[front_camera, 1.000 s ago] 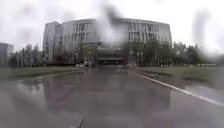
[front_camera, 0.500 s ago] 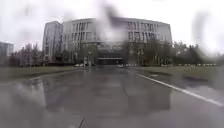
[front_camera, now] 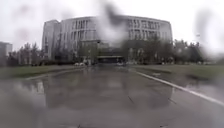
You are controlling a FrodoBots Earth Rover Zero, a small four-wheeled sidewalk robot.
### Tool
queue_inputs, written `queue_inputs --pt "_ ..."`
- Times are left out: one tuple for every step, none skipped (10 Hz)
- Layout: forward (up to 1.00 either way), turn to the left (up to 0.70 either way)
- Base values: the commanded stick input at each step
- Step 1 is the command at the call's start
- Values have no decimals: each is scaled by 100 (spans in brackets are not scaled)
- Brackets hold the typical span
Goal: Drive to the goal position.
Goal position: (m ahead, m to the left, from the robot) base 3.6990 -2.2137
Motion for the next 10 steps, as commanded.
queue_inputs --pt "70 0" --pt "70 0" --pt "70 0" --pt "70 0" --pt "70 0" --pt "70 0" --pt "70 0" --pt "70 0" --pt "70 0" --pt "70 0"
